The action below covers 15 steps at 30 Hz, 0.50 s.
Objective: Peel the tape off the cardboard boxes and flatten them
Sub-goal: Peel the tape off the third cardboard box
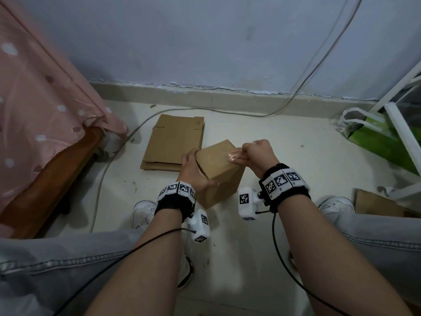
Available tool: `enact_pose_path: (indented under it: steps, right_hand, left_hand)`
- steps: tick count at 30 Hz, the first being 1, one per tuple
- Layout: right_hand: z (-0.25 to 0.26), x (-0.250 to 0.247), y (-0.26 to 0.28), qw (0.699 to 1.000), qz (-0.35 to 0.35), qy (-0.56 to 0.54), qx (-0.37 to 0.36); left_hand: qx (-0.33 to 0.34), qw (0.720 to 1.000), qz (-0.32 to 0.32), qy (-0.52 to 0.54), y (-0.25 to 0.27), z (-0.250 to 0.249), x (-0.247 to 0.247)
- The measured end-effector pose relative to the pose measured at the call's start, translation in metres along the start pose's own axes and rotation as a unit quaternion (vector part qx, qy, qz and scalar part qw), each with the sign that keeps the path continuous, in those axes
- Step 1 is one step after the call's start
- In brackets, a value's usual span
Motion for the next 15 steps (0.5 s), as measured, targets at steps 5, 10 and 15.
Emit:
enact_pose_path:
  steps: [5, 10, 15]
  right_hand:
    - [-0.009, -0.013, -0.004, 0.997, -0.056, 0.05, 0.017]
    - [-0.002, -0.025, -0.002, 0.988, -0.133, 0.07, -0.035]
    - [0.006, -0.047, -0.008, 0.976, -0.217, 0.014, -0.02]
  left_hand:
    - [0.003, 0.999, 0.039, -0.021, 0.003, 0.005, 0.011]
    - [-0.015, 0.998, 0.052, -0.018, 0.007, 0.019, 0.017]
    - [-0.043, 0.997, 0.063, -0.018, 0.011, 0.031, 0.014]
Point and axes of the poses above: each hand's wrist, its own y-axis away from the middle knuckle, its own x-axis out of the palm, z = x × y, the point moved 7 cm from there along -y, towards the middle knuckle, and after that the axes turned 3 degrees about z, right-handed, at the moved point
